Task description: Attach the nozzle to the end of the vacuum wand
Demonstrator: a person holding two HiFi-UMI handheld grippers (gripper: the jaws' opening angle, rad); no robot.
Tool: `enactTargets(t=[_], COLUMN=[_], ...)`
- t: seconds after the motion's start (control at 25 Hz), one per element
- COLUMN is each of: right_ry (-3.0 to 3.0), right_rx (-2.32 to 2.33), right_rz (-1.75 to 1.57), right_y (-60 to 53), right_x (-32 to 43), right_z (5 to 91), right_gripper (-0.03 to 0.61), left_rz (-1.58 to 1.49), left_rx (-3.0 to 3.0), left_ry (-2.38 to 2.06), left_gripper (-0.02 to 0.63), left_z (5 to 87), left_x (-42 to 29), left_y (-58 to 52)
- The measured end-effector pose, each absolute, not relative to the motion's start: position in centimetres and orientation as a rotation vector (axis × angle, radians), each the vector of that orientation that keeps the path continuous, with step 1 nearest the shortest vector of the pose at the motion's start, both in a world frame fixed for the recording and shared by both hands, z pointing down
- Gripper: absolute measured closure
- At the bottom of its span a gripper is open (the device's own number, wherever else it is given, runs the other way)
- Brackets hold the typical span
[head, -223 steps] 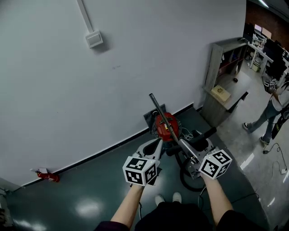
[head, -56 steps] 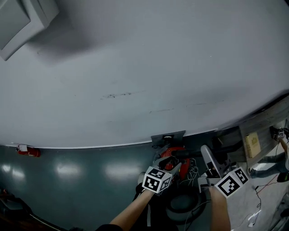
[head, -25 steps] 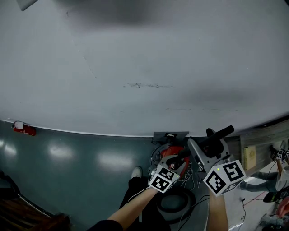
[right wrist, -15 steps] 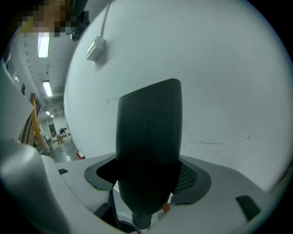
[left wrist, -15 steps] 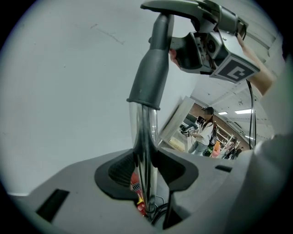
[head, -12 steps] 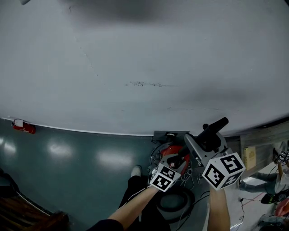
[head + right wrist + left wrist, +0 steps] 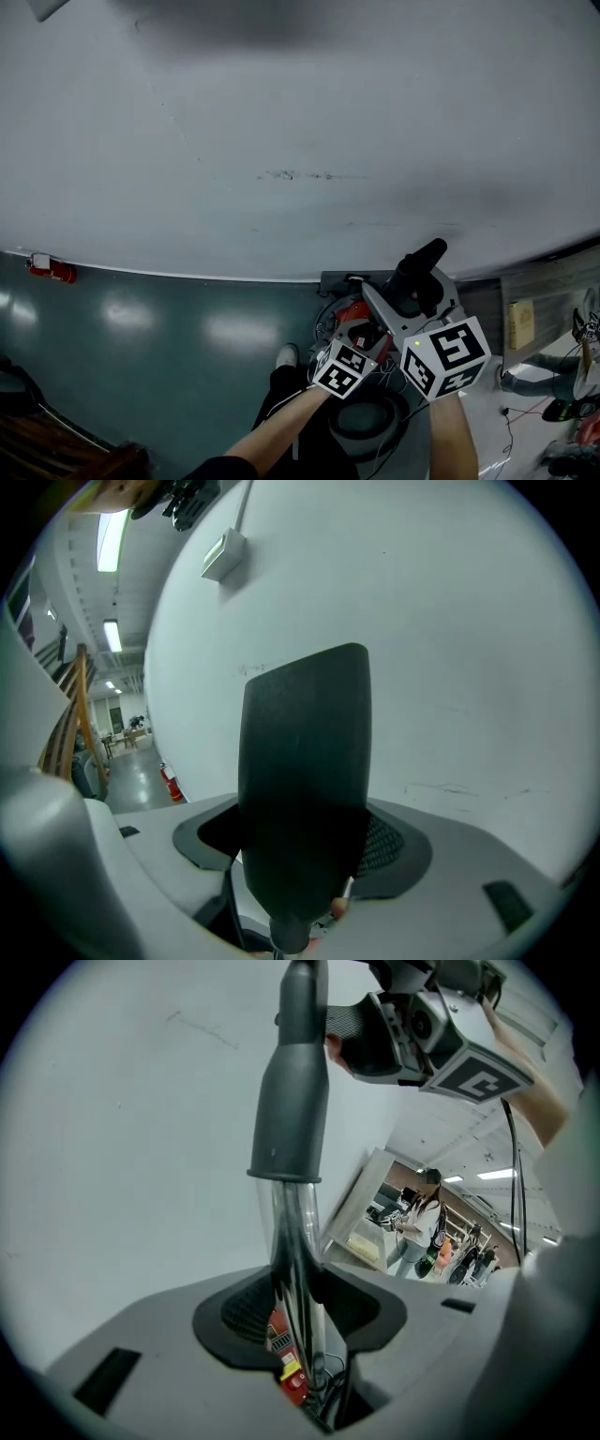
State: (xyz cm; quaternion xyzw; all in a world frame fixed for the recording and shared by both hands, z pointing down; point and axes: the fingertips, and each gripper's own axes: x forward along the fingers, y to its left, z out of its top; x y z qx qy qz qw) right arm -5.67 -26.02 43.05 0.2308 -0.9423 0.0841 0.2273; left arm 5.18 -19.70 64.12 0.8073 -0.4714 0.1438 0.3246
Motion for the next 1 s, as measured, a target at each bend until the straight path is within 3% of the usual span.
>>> enactTargets(t=[0.28, 0.68, 1.0], right_ry=[-2.610, -2.607, -2.604], right_rx=[0.669, 0.590, 0.601], right_rz=[0.486, 0.191, 0.377], right_y=[-28.4, -25.1, -27.1], right_x=[-3.7, -6.2, -5.6], right_z=[43.4, 43.1, 43.7], right_gripper=[0.241, 0.241, 0.241], left_rz=[0.384, 0.414, 0.415], left_rx=[2.130, 2.140, 2.145], left_ry=[-1.226, -1.217, -1.219], left_gripper=[0.460, 0.457, 0.457], left_z=[64.0, 64.0, 64.0], left_x=[5.6, 5.2, 5.4], left_y=[-19.5, -19.3, -19.4])
